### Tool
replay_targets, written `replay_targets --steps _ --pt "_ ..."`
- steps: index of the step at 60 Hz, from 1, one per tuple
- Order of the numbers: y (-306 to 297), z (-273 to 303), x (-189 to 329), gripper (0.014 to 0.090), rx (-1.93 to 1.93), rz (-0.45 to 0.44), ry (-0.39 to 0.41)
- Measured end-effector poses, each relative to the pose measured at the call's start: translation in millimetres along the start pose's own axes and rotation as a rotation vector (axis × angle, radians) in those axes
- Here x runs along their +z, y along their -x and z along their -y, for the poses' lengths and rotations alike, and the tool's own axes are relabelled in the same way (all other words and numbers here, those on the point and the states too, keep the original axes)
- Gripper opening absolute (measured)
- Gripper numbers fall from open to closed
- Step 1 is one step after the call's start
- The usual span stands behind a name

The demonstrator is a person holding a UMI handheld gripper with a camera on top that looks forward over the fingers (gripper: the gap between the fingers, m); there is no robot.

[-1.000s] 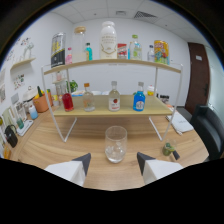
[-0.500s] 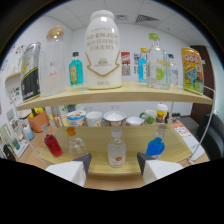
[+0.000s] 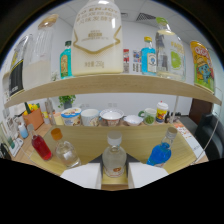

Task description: Make me a cup of Mojito.

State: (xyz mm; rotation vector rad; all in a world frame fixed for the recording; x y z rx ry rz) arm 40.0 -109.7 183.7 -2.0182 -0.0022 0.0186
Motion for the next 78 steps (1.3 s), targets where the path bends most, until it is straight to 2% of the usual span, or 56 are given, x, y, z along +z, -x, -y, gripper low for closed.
replay_targets --steps 15,24,38,56,72,78 --pt "-11 4 -32 0.0342 -0.015 -0.013 -0.013" --pt "-44 -11 -64 0.0337 -0.021 -0.08 0.0" --pt "-110 -42 -95 0.0338 -0.163 -0.239 0.041" --pt "-118 -10 -107 0.034 -0.901 -0.38 -0.011" --pt "-85 8 -94 0.0336 -1.626 -0.427 -0.034" --pt "-79 3 -87 0.0336 -1.843 -0.43 0.026"
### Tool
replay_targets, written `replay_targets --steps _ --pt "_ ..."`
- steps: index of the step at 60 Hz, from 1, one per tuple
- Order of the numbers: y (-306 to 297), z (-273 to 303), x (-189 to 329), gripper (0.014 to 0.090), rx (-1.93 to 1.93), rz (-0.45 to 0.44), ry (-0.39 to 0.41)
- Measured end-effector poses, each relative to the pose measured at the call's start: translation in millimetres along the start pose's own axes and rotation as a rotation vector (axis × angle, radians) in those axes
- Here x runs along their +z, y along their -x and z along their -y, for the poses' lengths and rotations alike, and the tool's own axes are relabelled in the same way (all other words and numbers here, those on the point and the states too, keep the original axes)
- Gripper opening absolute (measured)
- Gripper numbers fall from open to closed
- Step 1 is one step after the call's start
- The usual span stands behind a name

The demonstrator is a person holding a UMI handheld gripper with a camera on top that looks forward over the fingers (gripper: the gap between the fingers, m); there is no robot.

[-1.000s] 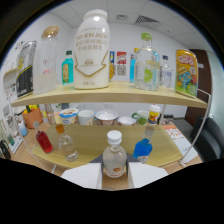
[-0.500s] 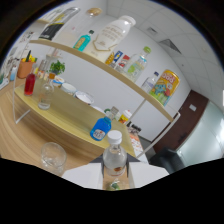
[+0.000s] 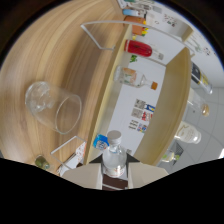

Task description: Make me a cup of Mojito.

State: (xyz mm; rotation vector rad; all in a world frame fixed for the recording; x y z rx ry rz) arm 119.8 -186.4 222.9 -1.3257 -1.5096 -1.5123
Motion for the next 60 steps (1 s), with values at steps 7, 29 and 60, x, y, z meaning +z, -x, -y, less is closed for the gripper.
replay_targets --steps 7,29,60 --pt "13 3 6 0.0336 -0.24 0.022 0.013" --pt "20 22 4 0.0337 -0.287 0.044 -0.053" --pt "36 -8 -35 0.034 1.525 0.291 -0.135"
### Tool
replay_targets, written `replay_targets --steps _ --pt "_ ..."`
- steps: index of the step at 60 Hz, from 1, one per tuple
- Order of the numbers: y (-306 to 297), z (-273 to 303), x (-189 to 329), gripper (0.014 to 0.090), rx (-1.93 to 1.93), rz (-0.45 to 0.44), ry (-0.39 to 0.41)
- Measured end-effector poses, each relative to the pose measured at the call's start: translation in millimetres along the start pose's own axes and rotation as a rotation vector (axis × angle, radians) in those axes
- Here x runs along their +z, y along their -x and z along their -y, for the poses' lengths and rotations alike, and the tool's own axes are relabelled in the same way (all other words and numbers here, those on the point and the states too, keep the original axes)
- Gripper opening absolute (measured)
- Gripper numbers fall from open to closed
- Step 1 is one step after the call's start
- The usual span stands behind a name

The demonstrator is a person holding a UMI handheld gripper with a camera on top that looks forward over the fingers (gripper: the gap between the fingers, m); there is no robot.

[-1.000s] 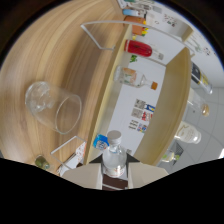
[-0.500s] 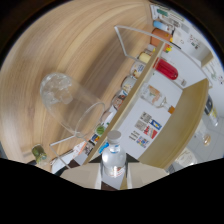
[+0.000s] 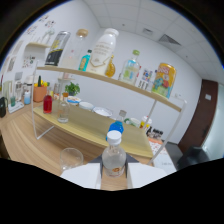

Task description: Make me a cup of Mojito.

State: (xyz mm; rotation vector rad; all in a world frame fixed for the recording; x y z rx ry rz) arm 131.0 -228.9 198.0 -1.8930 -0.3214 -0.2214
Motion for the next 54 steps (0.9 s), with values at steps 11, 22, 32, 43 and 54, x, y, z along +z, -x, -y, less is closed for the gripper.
replay_targets --steps 11,22,32,43,54 --pt "13 -68 33 0.0339 0.236 0.059 0.096" --pt "28 -113 61 0.0339 0.338 0.093 0.153" --pt "32 -135 75 0.034 0.356 0.095 0.184" --pt "31 -155 80 0.0345 0.347 0.083 0.223" --pt "27 -163 79 0.0359 0.36 0.062 0.26"
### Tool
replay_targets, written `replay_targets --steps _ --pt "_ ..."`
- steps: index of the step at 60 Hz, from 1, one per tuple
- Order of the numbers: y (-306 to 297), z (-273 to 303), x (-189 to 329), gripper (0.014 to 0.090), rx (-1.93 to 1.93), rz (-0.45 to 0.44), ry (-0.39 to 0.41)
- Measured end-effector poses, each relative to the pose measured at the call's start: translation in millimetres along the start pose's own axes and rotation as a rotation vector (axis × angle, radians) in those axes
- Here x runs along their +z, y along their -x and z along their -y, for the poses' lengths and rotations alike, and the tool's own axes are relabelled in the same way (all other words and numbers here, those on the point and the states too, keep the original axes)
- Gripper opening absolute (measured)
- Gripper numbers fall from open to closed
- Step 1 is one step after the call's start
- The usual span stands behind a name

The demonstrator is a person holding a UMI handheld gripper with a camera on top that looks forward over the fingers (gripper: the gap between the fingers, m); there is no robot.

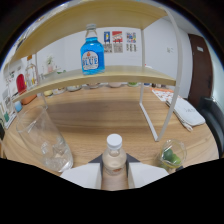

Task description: Make me a cup of Mojito.

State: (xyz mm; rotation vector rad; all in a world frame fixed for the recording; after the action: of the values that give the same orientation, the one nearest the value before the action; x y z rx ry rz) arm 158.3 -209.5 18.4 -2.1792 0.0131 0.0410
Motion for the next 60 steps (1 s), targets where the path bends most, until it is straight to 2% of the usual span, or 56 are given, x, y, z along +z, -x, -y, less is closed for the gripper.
replay_targets --steps 3,9,14,19,21,28,39,53,60 --pt "-1 -1 0 0.0377 -0.007 -0.004 0.005" --pt "-3 -1 -7 0.0489 -0.023 -0.022 0.006" --pt "-3 7 -22 0.0681 -0.029 -0.038 -0.016" --pt "-2 20 -44 0.0816 -0.044 -0.056 -0.049" --pt "-1 28 -54 0.084 -0.049 -0.066 -0.07" --pt "12 46 -95 0.0845 -0.051 -0.091 -0.119" --pt "61 43 -149 0.086 -0.002 -0.073 -0.135" --pt "121 16 -167 0.086 0.009 -0.065 -0.094" --pt "148 34 -177 0.0861 -0.009 -0.054 -0.11"
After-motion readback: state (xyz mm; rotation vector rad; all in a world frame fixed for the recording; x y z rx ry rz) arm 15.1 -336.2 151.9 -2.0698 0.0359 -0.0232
